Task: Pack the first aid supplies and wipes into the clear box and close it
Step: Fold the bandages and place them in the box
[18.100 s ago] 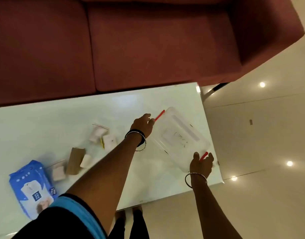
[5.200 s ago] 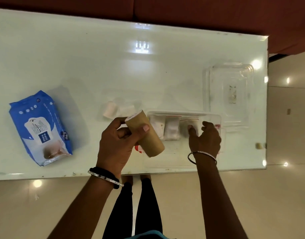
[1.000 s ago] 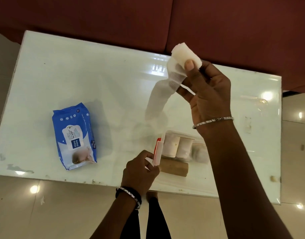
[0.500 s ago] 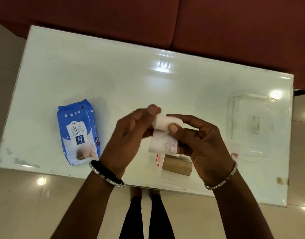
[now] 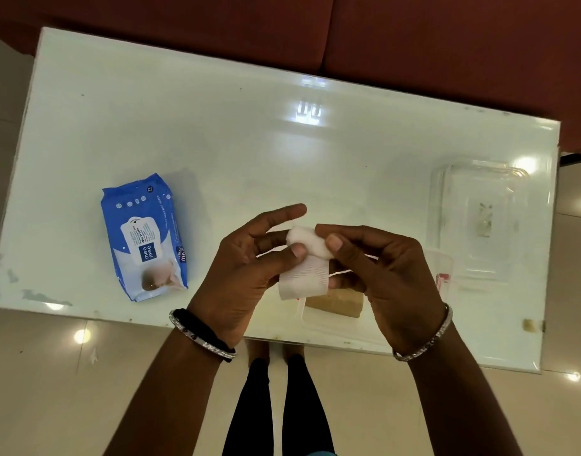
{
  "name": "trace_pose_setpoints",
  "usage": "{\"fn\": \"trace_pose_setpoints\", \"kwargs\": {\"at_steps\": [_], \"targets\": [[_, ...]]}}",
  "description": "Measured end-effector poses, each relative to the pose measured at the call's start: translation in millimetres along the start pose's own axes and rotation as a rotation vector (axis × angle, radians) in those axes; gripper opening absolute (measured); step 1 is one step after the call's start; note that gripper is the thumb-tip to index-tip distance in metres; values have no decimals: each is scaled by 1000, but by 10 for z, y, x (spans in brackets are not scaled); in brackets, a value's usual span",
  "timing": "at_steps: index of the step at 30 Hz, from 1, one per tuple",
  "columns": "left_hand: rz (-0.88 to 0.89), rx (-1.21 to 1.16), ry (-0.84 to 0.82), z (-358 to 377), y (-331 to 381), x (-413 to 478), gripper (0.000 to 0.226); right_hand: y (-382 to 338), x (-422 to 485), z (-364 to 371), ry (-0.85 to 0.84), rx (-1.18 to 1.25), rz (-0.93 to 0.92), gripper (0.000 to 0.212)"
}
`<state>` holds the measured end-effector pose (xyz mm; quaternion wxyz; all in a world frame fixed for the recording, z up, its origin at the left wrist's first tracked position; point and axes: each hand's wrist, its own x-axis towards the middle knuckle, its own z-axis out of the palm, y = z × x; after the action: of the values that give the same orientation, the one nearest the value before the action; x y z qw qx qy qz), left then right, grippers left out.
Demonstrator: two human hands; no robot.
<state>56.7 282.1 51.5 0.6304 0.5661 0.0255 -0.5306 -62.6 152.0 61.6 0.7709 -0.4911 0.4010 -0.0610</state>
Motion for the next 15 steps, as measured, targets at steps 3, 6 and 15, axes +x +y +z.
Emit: {"fn": "trace_pose_setpoints", "kwargs": {"at_steps": [3,6,15], "targets": [[-77,-9,58,-9,30,-18,54,38,-21,2,38,-60,-71,22],[-125,72,69,-24,27,-19,50,58,-24,6,49,-106,-114,37],[-138,16,32,-95,-22,-35,40,156,-66,9,46,-5,-76,37]]}}
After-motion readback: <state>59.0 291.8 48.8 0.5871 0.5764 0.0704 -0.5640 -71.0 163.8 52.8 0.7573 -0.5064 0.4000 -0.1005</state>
